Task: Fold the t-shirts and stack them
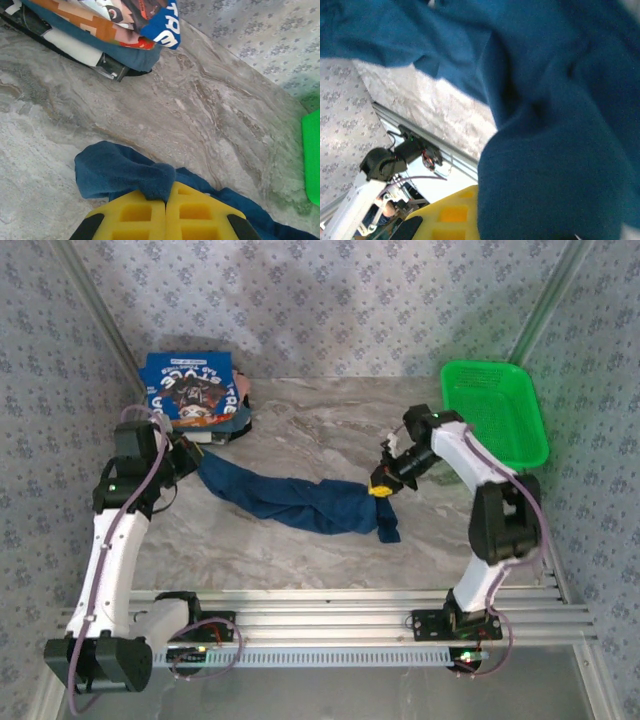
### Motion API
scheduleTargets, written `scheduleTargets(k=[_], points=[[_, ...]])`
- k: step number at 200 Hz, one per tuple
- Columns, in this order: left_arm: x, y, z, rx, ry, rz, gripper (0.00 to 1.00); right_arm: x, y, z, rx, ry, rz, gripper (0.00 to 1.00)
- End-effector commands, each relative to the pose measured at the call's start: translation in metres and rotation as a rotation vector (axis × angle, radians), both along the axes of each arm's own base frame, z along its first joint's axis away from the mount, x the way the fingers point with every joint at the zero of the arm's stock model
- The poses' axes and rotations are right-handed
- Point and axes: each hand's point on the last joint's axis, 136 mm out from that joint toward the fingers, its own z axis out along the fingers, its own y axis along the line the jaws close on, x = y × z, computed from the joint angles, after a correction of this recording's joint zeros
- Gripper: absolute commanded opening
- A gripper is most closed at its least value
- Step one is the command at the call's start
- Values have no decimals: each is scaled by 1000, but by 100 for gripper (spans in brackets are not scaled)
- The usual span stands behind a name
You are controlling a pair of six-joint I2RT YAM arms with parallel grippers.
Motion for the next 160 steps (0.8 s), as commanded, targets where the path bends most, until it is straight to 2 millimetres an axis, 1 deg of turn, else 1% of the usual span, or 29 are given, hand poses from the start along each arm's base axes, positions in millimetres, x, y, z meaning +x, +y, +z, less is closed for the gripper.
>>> scheduleTargets(k=[1,8,21,27,35,45,57,65,73,76,90,105,114,117,131,137,144,160], points=[[8,7,-4,25,-1,25,0,35,7,-17,-3,-49,53,0],[11,7,-6,25,4,24,0,44,8,-24,-19,-48,61,1],[15,6,-11,21,13,18,0,59,9,-34,-42,-67,64,10],[17,4,-12,18,15,13,0,65,9,-36,-49,-84,57,16],[20,2,-15,13,19,5,0,71,8,-36,-59,-108,46,30],[23,0,-17,14,23,-2,0,76,7,-27,-60,-151,38,39],[25,-3,-21,18,32,-15,0,72,7,-9,-70,-225,43,50],[25,-5,-23,20,37,-22,0,64,1,2,-96,-265,45,53],[25,-6,-26,21,43,-24,0,52,-6,12,-126,-285,38,55],[25,-6,-27,21,45,-26,0,47,-9,18,-133,-296,33,56],[23,-8,-31,17,52,-36,0,17,-19,30,-150,-301,2,58],[21,-10,-35,18,61,-47,0,-17,-24,34,-132,-264,-63,58],[19,-11,-38,19,64,-55,0,-35,-21,34,-84,-228,-110,58],[19,-11,-38,20,64,-58,0,-44,-21,26,-73,-194,-120,57],[19,-13,-41,25,67,-75,0,-63,-10,16,20,-138,-185,55],[20,-15,-42,25,68,-85,0,-67,-6,12,49,-125,-210,55],[20,-17,-43,23,67,-99,0,-72,-2,1,75,-87,-250,54],[22,-22,-47,33,74,-127,0,-76,8,-22,128,-41,-297,49]])
